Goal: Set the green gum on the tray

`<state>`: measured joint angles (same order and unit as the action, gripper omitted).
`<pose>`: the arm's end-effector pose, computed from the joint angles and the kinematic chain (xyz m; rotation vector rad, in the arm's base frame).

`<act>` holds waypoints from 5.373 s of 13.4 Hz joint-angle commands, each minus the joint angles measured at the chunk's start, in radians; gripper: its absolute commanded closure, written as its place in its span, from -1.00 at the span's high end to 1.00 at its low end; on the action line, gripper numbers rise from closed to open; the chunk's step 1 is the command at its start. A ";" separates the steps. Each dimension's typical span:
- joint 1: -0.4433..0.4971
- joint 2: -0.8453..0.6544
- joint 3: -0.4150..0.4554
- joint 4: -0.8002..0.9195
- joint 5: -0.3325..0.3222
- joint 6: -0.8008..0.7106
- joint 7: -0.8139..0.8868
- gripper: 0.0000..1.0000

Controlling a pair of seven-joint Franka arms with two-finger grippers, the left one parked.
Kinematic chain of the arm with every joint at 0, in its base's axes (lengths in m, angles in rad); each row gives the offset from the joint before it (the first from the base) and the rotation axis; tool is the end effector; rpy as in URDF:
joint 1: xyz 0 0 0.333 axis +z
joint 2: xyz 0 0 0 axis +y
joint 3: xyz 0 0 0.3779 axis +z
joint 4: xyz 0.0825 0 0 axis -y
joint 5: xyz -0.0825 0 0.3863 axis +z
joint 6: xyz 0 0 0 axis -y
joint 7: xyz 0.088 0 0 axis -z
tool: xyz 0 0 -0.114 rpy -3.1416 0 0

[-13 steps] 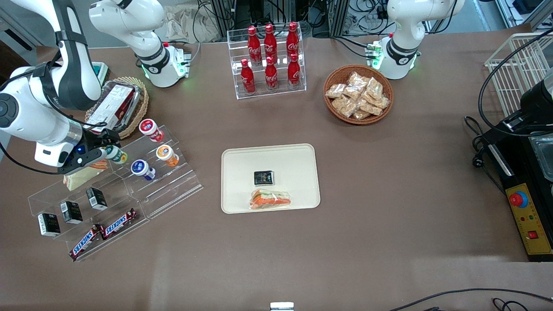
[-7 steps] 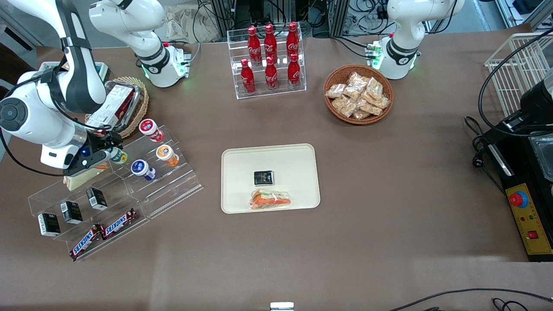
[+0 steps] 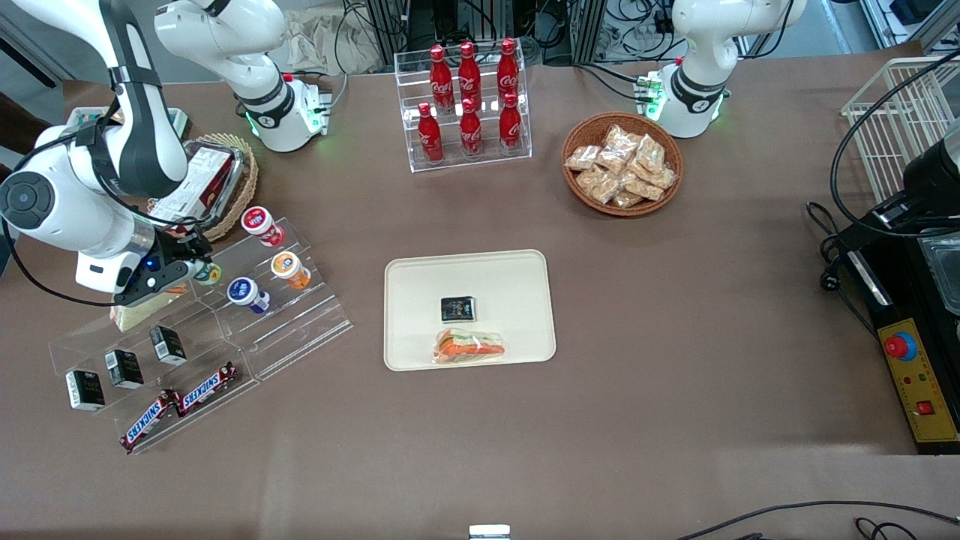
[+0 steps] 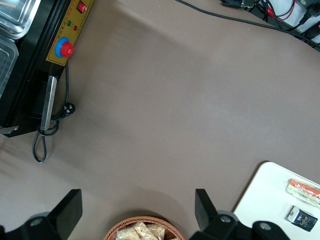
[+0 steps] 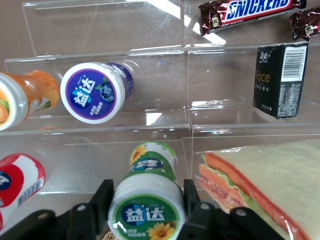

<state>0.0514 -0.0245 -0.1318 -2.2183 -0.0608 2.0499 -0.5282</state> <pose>0.5040 -0.0446 0.4289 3.0396 0.7438 -0.2382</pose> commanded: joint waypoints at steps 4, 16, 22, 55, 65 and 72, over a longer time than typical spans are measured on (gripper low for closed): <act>0.005 -0.003 -0.003 -0.008 -0.017 0.016 -0.006 -0.41; 0.073 -0.057 0.092 0.164 0.145 -0.215 0.236 -0.40; 0.110 -0.003 0.361 0.174 0.237 -0.101 0.761 -0.40; 0.229 0.449 0.429 0.193 0.022 0.352 1.024 0.99; 0.127 0.166 0.411 0.485 0.045 -0.285 0.769 0.98; 0.110 0.043 0.098 0.574 0.105 -0.465 0.576 0.98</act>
<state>0.1720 0.0275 0.0432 -1.6825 0.0097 1.6403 0.1257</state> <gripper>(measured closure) 0.004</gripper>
